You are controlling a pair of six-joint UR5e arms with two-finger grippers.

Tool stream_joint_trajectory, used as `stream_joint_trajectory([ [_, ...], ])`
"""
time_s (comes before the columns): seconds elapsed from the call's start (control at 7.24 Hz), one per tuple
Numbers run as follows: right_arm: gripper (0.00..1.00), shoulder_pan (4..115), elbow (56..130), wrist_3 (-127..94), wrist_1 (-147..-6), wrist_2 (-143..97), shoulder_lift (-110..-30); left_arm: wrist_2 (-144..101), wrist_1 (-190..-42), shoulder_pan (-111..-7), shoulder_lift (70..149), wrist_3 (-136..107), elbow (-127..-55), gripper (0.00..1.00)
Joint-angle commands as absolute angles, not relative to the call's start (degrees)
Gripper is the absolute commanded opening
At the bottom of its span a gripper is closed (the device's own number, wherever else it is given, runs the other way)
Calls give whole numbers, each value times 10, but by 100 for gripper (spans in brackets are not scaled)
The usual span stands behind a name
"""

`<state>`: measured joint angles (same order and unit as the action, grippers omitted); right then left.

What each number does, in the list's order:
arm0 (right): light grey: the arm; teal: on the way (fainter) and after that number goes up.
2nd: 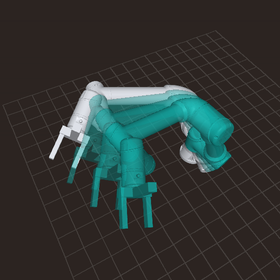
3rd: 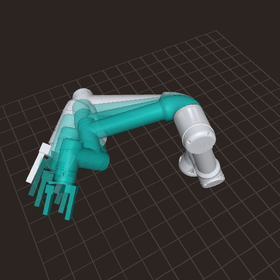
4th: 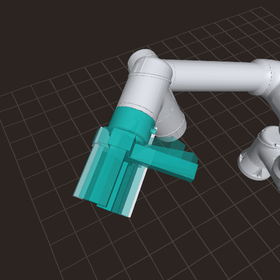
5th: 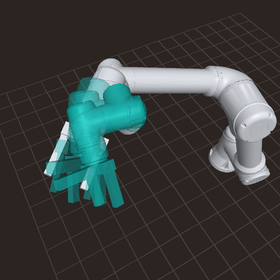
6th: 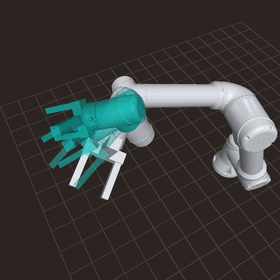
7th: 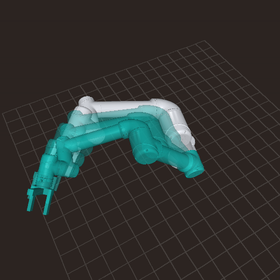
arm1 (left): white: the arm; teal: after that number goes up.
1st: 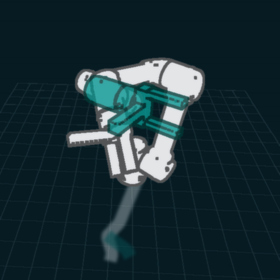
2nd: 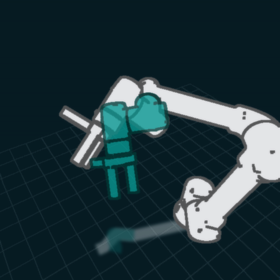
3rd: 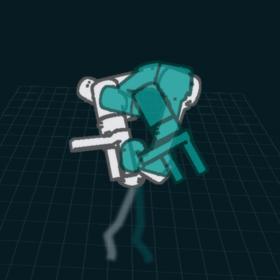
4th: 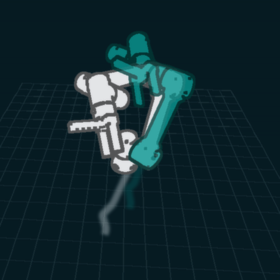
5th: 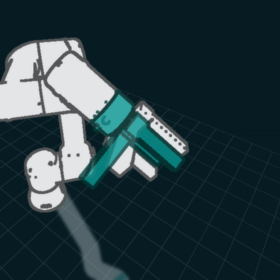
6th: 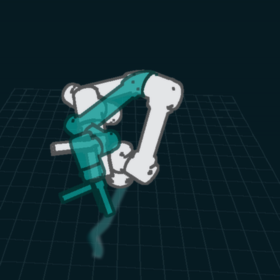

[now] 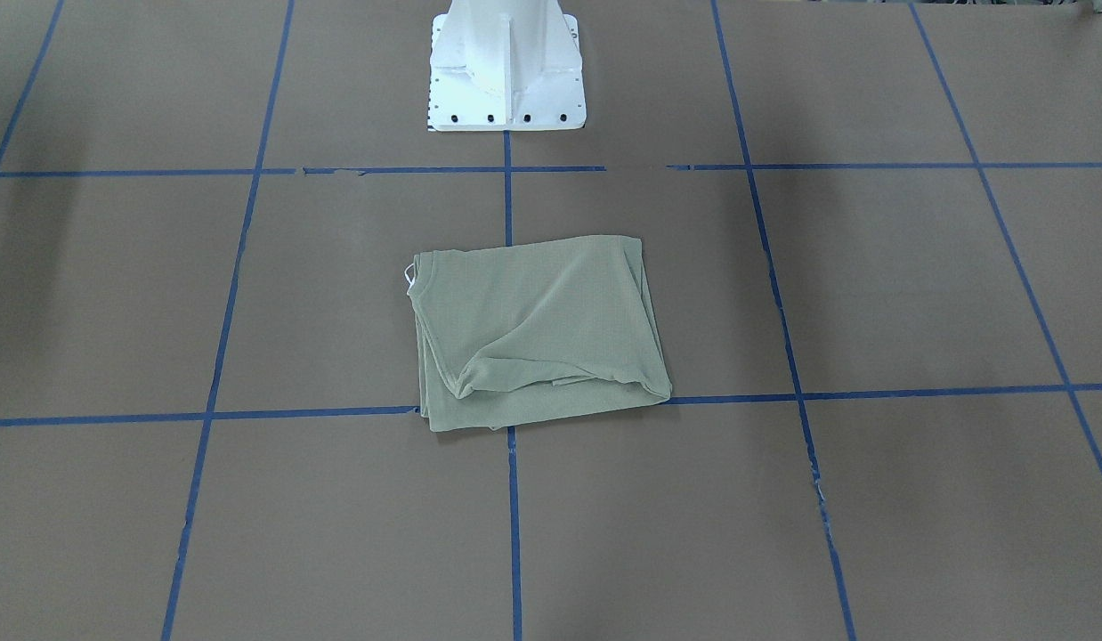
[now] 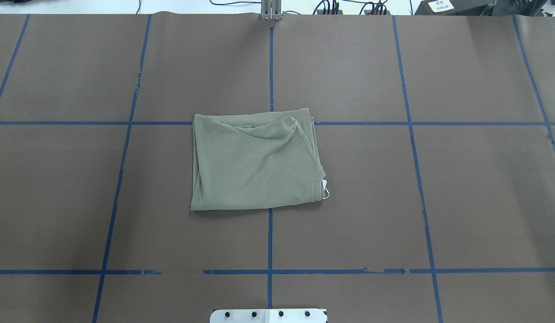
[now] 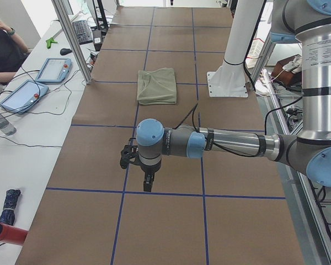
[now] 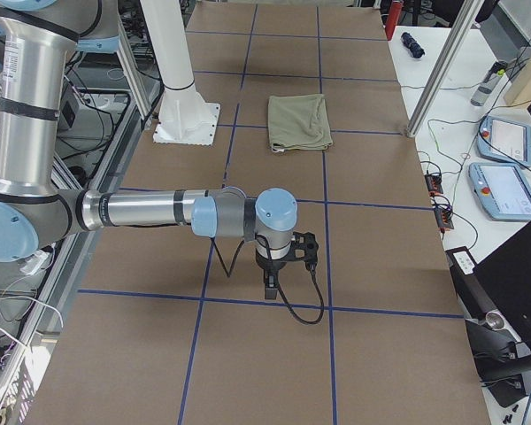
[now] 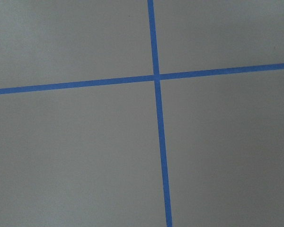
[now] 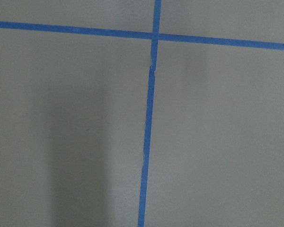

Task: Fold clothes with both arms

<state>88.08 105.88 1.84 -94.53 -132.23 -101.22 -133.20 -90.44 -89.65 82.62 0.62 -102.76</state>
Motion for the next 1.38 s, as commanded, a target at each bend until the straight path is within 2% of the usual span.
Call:
stream_joint_trajectory([
  [0.0, 100, 891, 1058, 17, -947, -1327, -1005, -1332, -904, -896, 826, 6, -1027, 100],
  [1.24, 100, 891, 1064, 25, -946, -1328, -1020, -1335, -905, -896, 824, 4, -1025, 100],
])
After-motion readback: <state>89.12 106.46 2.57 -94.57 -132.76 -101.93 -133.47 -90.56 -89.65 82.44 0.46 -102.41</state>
